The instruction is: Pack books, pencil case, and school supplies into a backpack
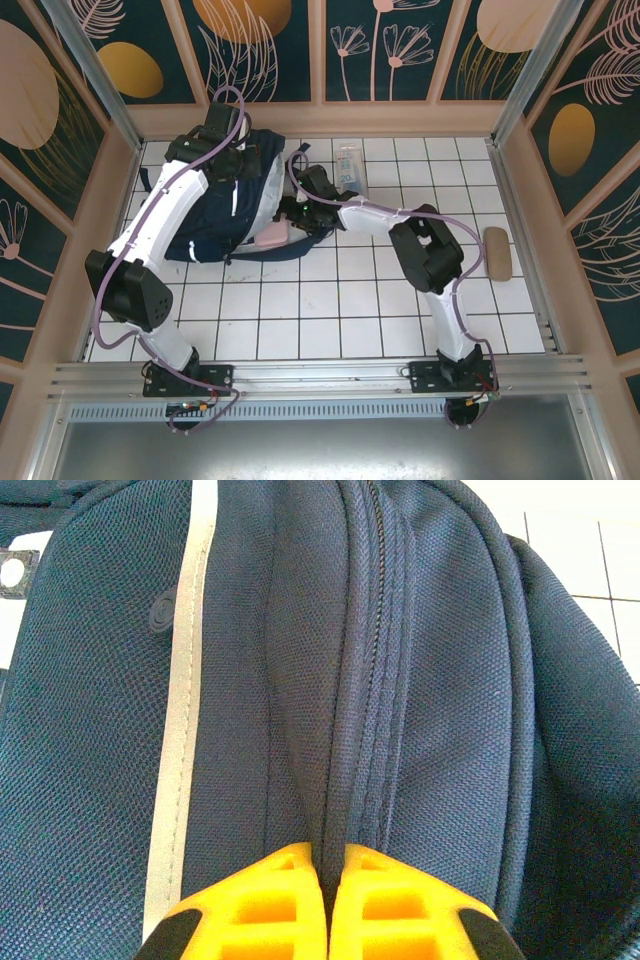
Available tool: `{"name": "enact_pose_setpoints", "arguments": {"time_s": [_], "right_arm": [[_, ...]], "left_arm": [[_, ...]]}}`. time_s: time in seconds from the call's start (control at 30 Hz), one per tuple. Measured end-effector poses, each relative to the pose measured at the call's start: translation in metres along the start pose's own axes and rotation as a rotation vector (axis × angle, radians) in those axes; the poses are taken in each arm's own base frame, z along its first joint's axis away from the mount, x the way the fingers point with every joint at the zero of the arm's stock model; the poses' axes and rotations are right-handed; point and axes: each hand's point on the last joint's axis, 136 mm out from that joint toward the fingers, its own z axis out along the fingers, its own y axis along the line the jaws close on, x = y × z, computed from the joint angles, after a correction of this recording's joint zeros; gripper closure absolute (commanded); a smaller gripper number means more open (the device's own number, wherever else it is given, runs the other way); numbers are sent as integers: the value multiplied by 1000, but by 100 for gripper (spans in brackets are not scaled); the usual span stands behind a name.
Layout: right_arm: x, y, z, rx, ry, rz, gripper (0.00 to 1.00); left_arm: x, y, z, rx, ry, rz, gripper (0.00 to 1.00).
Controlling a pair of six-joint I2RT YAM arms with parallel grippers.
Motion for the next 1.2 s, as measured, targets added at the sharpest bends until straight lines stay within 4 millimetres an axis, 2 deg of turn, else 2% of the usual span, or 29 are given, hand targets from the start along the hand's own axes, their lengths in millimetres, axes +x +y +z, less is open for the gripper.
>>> {"name": "enact_pose_setpoints", "arguments": {"time_s": [0.07,0.2,0.27,0.37,0.47,0.57,0.67,0.73,0.83,0.93,1.1,1.17,1.2], "right_arm": [[1,-4,-5,12,-4,2,3],[6,-8,-21,27,-15,-9,13],[7,-11,-35,35,-29,-10,17],[2,-16,-65,38,-73,-15,20],[-10,-20,-95,24,-137,-26,32],[-27,-29,-114,25,-195,-26,39],[-46,-50,-127,61,-242,-17,52],[-58,-67,-134,96,-273,-7,56],[-75,-97,-134,163,-296,9,67],[-90,-126,-120,227,-290,22,69],[-103,-162,-88,309,-248,24,72],[-106,-173,-77,335,-233,24,73],[-106,-179,-72,347,-226,23,73]], "left_arm": [[0,0,-1,2,-3,0,100],[3,-2,-4,21,-10,0,100],[7,-3,-4,29,-5,3,100],[12,-2,-3,35,0,4,100],[16,-4,1,51,0,1,100],[22,-5,7,68,10,-6,100],[29,-7,15,92,23,-11,100],[34,-8,20,107,35,-14,100],[43,-10,28,132,54,-24,99],[54,-11,36,154,79,-33,92],[66,-10,42,168,112,-40,96],[67,-10,42,169,115,-40,95],[67,-10,41,170,114,-40,91]]}}
